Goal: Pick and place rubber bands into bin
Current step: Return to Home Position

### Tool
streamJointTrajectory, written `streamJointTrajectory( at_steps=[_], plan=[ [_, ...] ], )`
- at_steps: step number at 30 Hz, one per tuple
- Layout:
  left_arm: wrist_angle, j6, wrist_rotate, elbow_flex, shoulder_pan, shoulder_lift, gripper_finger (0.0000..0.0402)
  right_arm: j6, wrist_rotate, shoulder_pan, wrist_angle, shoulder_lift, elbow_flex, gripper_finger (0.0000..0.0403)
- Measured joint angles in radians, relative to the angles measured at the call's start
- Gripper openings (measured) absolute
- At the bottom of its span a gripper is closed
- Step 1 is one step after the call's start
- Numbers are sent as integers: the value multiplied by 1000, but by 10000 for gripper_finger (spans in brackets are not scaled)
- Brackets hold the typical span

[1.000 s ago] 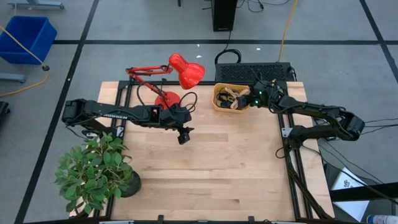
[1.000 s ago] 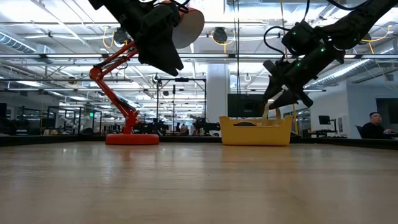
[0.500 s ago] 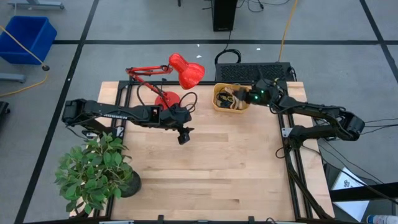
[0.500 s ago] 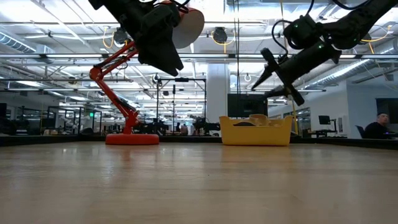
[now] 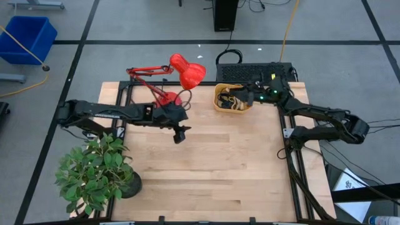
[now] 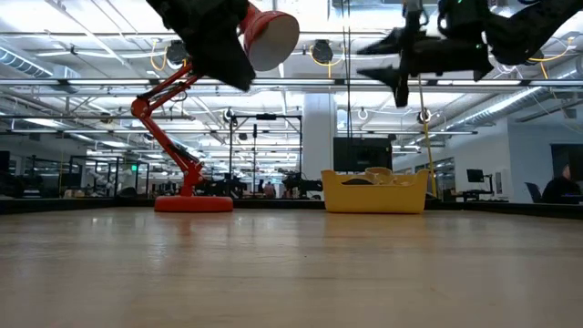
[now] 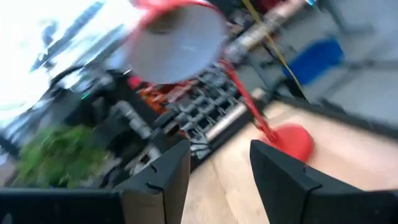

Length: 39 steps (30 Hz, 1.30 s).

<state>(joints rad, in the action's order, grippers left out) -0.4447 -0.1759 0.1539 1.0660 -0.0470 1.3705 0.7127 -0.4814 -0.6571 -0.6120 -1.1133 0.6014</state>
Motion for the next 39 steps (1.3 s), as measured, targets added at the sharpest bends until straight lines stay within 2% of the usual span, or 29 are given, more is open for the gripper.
streamJointTrajectory(
  at_steps=[4,8,11,15,20,25,30,39],
  plan=[
    [-5,35,-36,0,-24,-82,228,-139,-49,0,10,81,0,163],
    [43,51,-76,-49,-51,-178,228,-202,-110,0,54,155,0,163],
    [73,32,-75,-123,-69,-267,228,-210,-129,-2,146,210,0,164],
    [167,1,-75,-253,-78,-406,228,-348,-115,-3,349,295,0,164],
    [319,-18,-75,-405,-78,-569,228,-389,-23,4,445,394,-12,164],
    [350,-47,-75,-485,-76,-682,228,-386,116,18,444,515,-92,164],
    [353,-61,-74,-531,-76,-741,228,-368,233,34,445,630,-181,164],
    [447,-56,-40,-639,-76,-832,228,-340,328,40,444,789,-298,150]
  ],
)
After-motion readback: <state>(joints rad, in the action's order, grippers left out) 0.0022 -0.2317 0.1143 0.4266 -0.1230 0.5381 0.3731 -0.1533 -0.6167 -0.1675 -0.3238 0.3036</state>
